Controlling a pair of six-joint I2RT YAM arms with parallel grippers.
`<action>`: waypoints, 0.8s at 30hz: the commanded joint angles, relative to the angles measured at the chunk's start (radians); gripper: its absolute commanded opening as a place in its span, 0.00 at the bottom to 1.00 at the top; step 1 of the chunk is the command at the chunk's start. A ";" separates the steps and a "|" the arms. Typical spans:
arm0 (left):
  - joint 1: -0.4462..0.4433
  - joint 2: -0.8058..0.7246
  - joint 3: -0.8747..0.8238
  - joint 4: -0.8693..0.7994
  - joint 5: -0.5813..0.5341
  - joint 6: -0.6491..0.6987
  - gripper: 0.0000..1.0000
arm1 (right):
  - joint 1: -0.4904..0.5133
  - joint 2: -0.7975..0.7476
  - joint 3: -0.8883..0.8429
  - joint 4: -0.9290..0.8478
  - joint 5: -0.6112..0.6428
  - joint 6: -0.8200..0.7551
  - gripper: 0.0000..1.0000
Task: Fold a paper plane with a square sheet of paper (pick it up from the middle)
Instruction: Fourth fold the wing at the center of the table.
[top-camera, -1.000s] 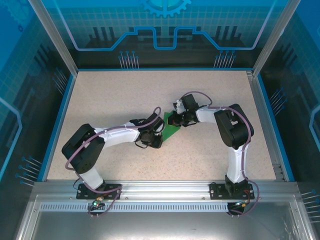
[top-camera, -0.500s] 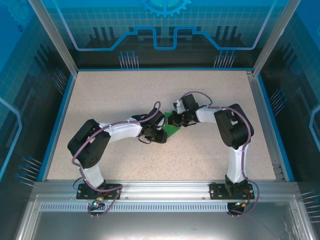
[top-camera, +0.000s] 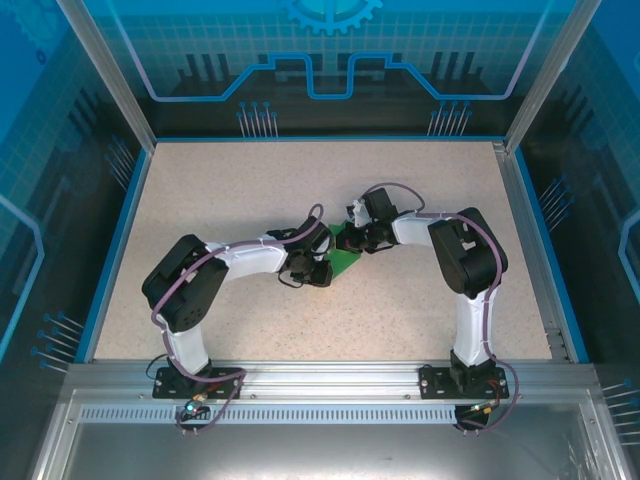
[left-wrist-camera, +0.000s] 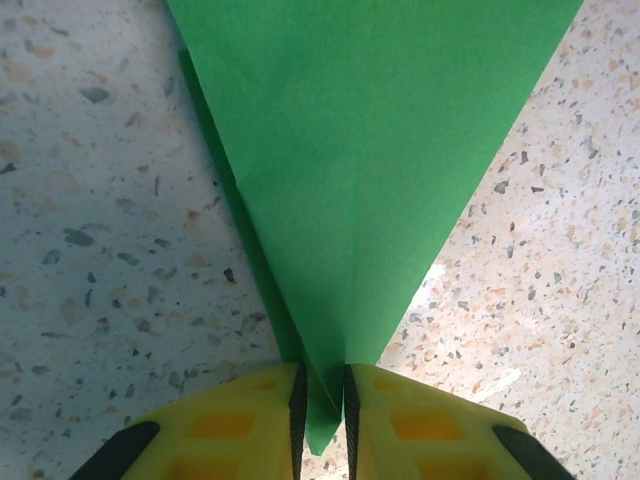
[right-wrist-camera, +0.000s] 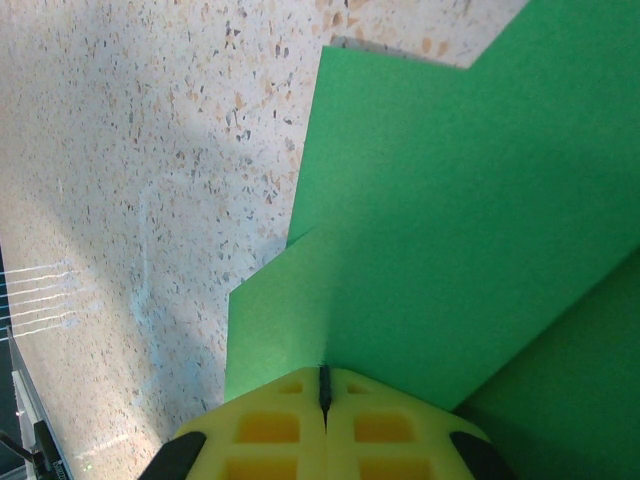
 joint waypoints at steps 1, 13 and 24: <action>0.010 0.013 0.022 -0.004 0.009 0.003 0.20 | -0.018 0.035 -0.014 -0.039 0.026 -0.017 0.02; 0.062 0.010 -0.038 0.041 0.089 -0.016 0.17 | -0.017 0.035 -0.013 -0.045 0.026 -0.021 0.02; 0.094 0.039 -0.081 0.054 0.116 -0.014 0.13 | -0.019 0.028 0.001 -0.062 0.031 -0.031 0.02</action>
